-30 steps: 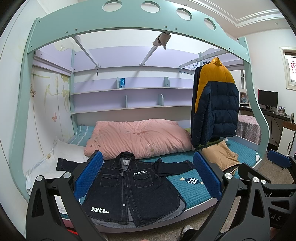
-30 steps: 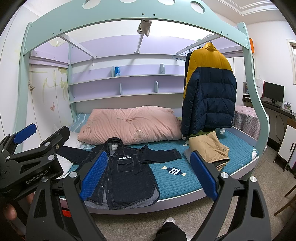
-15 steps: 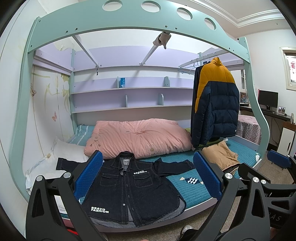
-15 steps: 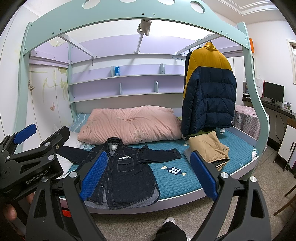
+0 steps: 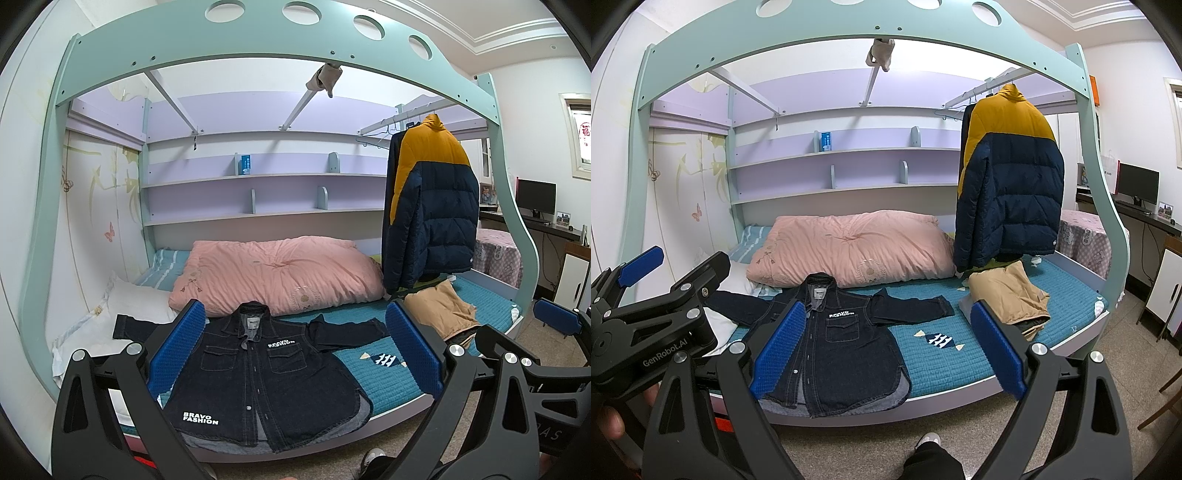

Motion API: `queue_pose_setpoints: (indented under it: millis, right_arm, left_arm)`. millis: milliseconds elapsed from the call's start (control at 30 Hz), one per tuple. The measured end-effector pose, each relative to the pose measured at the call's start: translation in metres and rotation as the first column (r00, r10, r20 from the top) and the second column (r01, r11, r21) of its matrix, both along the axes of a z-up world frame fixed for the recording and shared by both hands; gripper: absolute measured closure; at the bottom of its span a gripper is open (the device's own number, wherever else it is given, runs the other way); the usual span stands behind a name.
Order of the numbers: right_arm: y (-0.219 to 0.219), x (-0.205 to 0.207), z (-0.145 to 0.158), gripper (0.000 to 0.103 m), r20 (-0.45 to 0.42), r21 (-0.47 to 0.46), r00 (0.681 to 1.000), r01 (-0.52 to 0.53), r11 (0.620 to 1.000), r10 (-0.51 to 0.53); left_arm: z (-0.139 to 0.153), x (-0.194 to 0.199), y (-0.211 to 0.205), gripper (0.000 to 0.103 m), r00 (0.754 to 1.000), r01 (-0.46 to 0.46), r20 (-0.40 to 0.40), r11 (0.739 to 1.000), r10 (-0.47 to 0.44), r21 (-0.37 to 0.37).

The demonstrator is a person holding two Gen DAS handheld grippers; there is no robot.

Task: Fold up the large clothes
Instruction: 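Approach the dark denim jacket on the bed with both tools open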

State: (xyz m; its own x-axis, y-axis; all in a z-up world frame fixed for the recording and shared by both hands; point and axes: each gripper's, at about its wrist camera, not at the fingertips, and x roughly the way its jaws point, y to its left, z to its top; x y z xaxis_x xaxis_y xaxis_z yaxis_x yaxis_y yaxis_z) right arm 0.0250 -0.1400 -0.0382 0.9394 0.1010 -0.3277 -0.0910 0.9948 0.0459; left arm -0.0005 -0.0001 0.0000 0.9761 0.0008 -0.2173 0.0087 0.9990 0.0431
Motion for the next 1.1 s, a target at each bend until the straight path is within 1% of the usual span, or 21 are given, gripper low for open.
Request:
queue_pose_setpoints:
  millis: [467, 567, 600, 700, 733, 1100]
  right_arm:
    - [0.002, 0.002, -0.001, 0.015, -0.001, -0.001, 1.0, -0.001, 1.0, 0.001]
    - [0.003, 0.005, -0.002, 0.015, -0.007, -0.006, 1.0, -0.006, 1.0, 0.006]
    - [0.005, 0.009, -0.003, 0.015, -0.01, -0.008, 1.0, -0.007, 1.0, 0.007]
    - [0.008, 0.016, -0.003, 0.015, -0.019, -0.014, 1.0, -0.009, 1.0, 0.009]
    - [0.009, 0.018, -0.003, 0.015, -0.022, -0.017, 1.0, -0.009, 1.0, 0.009]
    - [0.028, 0.058, -0.023, 0.015, -0.06, -0.027, 0.998, -0.015, 1.0, 0.014]
  left_arm:
    - [-0.001, 0.002, 0.001, 0.005, 1.0, 0.0, -0.004, 1.0, 0.0, -0.005]
    - [-0.001, 0.002, 0.007, 0.005, 1.0, -0.004, -0.01, 1.0, 0.004, -0.008]
    - [0.002, 0.006, 0.01, 0.005, 1.0, -0.005, -0.011, 1.0, 0.005, -0.009]
    - [-0.006, 0.019, 0.018, 0.005, 1.0, -0.008, -0.022, 1.0, 0.007, -0.013]
    - [-0.004, 0.022, 0.022, 0.005, 1.0, -0.008, -0.025, 1.0, 0.008, -0.014]
    - [-0.028, 0.068, 0.032, 0.005, 0.998, -0.02, -0.067, 1.0, 0.019, -0.023]
